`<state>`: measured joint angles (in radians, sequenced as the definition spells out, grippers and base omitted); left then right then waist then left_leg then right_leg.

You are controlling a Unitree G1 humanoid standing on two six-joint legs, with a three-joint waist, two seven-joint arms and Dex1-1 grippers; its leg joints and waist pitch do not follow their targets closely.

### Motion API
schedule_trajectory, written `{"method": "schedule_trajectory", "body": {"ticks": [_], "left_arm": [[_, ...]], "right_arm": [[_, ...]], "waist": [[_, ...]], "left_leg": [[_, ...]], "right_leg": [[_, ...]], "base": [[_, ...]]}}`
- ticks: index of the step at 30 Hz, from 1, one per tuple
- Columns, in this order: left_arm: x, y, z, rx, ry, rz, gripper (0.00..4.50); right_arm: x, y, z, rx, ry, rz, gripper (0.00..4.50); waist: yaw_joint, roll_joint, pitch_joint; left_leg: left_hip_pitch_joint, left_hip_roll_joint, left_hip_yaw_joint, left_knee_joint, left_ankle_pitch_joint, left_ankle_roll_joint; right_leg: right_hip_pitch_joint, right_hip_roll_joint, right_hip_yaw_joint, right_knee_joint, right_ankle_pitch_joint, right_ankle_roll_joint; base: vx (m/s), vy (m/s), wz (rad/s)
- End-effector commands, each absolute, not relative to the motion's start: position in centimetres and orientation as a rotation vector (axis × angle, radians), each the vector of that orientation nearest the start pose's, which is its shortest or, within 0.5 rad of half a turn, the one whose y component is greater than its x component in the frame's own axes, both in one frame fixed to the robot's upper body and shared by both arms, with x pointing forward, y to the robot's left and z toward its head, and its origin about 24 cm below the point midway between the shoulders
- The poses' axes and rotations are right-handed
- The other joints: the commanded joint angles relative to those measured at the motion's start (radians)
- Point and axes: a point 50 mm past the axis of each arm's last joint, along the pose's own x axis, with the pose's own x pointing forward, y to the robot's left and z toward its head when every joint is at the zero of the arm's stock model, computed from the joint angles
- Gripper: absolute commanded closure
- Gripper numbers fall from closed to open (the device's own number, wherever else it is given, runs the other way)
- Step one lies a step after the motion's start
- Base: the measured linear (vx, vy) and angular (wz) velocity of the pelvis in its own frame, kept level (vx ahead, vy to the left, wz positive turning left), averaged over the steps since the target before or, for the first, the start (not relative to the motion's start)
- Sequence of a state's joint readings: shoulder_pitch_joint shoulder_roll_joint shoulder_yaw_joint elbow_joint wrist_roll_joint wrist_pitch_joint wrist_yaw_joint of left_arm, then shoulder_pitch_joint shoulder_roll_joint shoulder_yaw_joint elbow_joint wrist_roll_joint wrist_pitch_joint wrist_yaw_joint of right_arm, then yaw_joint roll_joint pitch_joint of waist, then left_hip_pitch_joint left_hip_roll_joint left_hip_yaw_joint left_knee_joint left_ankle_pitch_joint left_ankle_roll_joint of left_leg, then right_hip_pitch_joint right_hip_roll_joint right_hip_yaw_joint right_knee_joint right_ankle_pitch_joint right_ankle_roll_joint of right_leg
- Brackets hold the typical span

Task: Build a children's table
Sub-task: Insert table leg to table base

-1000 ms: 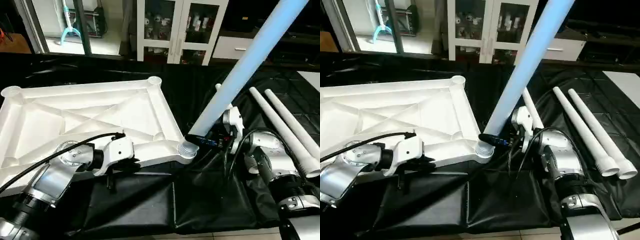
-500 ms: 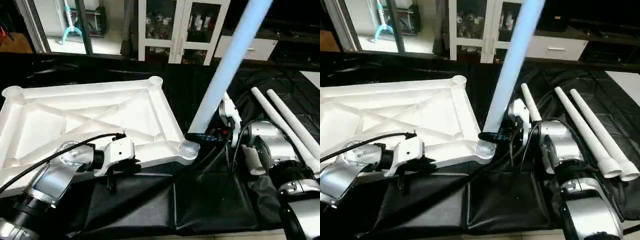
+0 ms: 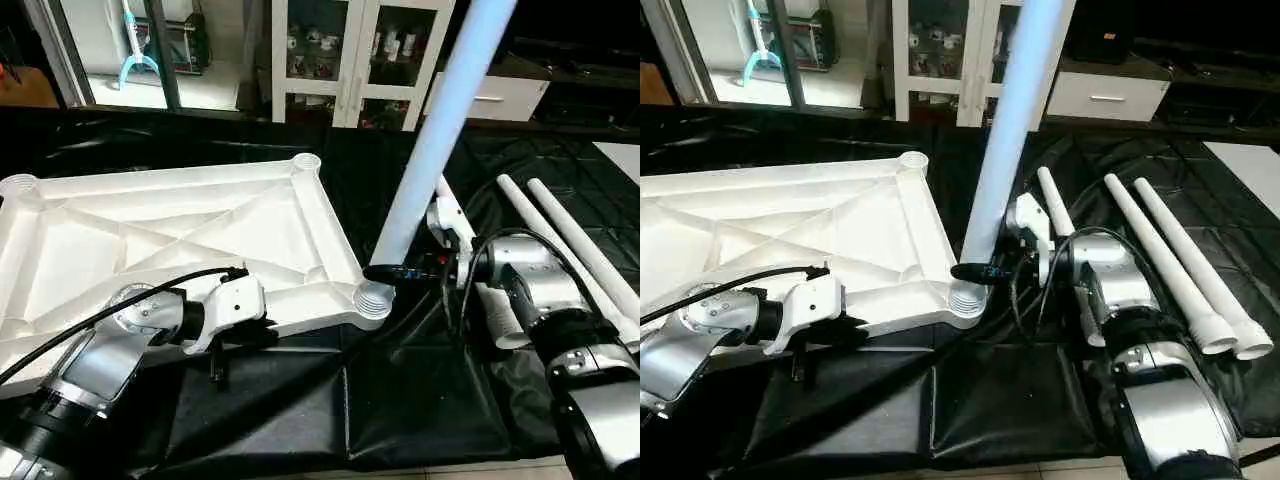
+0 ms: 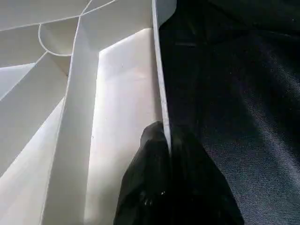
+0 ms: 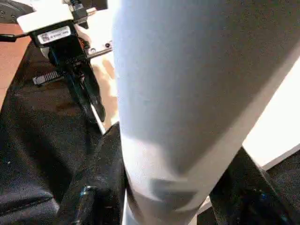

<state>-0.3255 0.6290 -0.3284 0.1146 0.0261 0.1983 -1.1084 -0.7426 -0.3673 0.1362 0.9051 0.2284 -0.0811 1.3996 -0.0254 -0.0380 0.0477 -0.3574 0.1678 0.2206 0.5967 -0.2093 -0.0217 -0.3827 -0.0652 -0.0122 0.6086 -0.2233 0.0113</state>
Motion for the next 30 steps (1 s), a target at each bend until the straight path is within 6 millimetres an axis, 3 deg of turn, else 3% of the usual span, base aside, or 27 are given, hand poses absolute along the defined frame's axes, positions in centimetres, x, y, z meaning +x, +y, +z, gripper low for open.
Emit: {"method": "schedule_trajectory", "body": {"ticks": [1,6,9,13,16,25,30], "left_arm": [[26.0,15.8,4.5,0.635,0.526,-1.343,4.5],[26.1,15.6,4.6,0.633,0.517,-1.339,4.5],[26.0,15.7,4.6,0.629,0.516,-1.334,4.5],[25.9,15.7,4.5,0.626,0.518,-1.331,4.5],[26.0,15.6,4.5,0.624,0.517,-1.332,4.5],[26.0,15.6,4.6,0.624,0.517,-1.331,4.5],[26.1,15.6,4.6,0.624,0.516,-1.331,4.5]], "right_arm": [[31.4,-15.1,2.5,-0.189,0.515,1.414,2.66],[31.3,-14.7,2.7,-0.245,0.449,1.435,2.66],[31.0,-14.9,2.6,-0.256,0.413,1.434,2.66],[30.5,-15.3,2.4,-0.243,0.395,1.433,2.66],[30.2,-15.9,2.1,-0.198,0.386,1.392,2.66],[30.7,-18.0,2.5,0.03,0.278,1.128,2.66],[30.2,-18.1,2.3,0.066,0.264,1.115,2.66]], "waist": [[-0.012,0.018,-0.007],[-0.01,0.013,-0.003],[-0.004,0.016,-0.004],[-0.008,0.018,-0.007],[-0.006,0.018,-0.009],[-0.006,0.019,-0.007],[-0.006,0.02,-0.006]], "left_leg": [[0.023,0.079,-0.061,-0.104,-0.546,-0.065],[0.027,0.08,-0.067,-0.105,-0.565,-0.066],[0.032,0.082,-0.065,-0.108,-0.561,-0.069],[0.023,0.083,-0.065,-0.117,-0.542,-0.074],[0.025,0.082,-0.059,-0.117,-0.505,-0.066],[0.021,0.083,-0.06,-0.119,-0.489,-0.06],[0.022,0.083,-0.059,-0.121,-0.495,-0.064]], "right_leg": [[-0.032,-0.073,0.045,-0.108,-0.5,-0.187],[-0.041,-0.074,0.05,-0.116,-0.565,-0.16],[-0.044,-0.071,0.052,-0.115,-0.537,-0.158],[-0.033,-0.065,0.047,-0.106,-0.429,-0.182],[-0.028,-0.067,0.049,-0.107,-0.372,-0.195],[-0.024,-0.07,0.05,-0.111,-0.392,-0.199],[-0.026,-0.068,0.049,-0.113,-0.388,-0.192]], "base": [[0.0,0.0,0.0],[0.0,0.0,0.0],[0.0,0.0,0.0],[0.0,0.0,0.0],[0.0,0.0,0.0],[0.0,0.0,0.0],[0.0,0.0,0.0]]}}
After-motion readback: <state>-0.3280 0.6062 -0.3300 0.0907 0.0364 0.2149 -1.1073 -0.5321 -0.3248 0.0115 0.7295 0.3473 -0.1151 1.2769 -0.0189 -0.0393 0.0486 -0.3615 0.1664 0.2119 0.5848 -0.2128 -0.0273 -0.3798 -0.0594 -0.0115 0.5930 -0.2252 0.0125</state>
